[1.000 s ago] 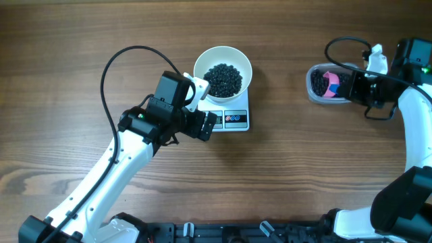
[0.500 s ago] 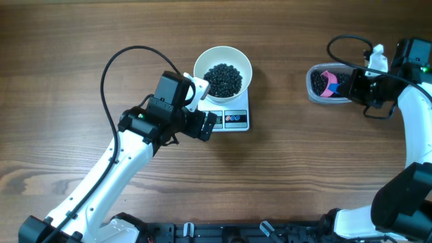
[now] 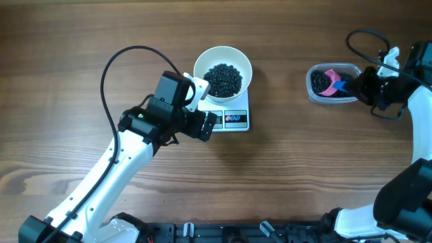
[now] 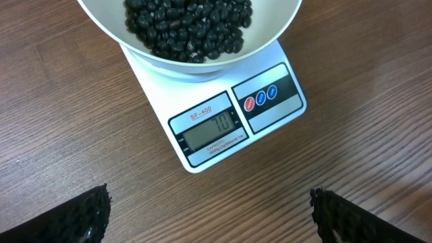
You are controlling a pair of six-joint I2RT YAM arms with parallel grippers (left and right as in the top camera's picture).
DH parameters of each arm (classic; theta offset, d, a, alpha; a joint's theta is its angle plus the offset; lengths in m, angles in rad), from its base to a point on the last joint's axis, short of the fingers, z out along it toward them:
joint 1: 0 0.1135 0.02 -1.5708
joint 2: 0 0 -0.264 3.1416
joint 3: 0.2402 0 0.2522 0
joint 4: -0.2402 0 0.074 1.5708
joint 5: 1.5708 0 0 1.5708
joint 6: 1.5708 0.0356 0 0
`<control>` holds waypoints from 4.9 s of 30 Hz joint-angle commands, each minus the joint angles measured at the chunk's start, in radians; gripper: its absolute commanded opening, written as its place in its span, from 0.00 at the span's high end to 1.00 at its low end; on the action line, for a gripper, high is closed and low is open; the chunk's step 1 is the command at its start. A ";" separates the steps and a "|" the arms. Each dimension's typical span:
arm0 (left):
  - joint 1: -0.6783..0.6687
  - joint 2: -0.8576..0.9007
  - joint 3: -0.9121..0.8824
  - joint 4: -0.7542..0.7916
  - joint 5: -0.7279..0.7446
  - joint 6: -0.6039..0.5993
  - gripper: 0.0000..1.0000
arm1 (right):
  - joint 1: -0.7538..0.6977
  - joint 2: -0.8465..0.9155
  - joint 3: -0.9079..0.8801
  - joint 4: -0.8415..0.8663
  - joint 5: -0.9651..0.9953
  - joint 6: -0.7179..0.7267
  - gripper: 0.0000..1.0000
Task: Scoop item into bowl and weigh 150g on scale
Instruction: 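Dig the pink scoop through the beans in the tub with the right gripper, then lift the filled scoop from the tub with the right gripper, then carry the filled pink scoop over the white bowl with the right gripper, then tip the pink scoop with the right gripper to pour beans into the bowl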
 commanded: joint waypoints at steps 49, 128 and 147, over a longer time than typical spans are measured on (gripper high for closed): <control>0.005 -0.009 0.016 0.003 0.012 0.008 0.00 | -0.087 0.011 0.003 -0.064 -0.739 0.030 0.96; 0.005 -0.009 0.016 0.003 0.012 0.008 0.00 | 0.650 -0.177 0.003 0.434 0.082 -0.505 0.96; 0.005 -0.009 0.016 0.003 0.012 0.008 0.00 | 0.731 -0.177 0.003 0.399 0.284 -0.652 0.96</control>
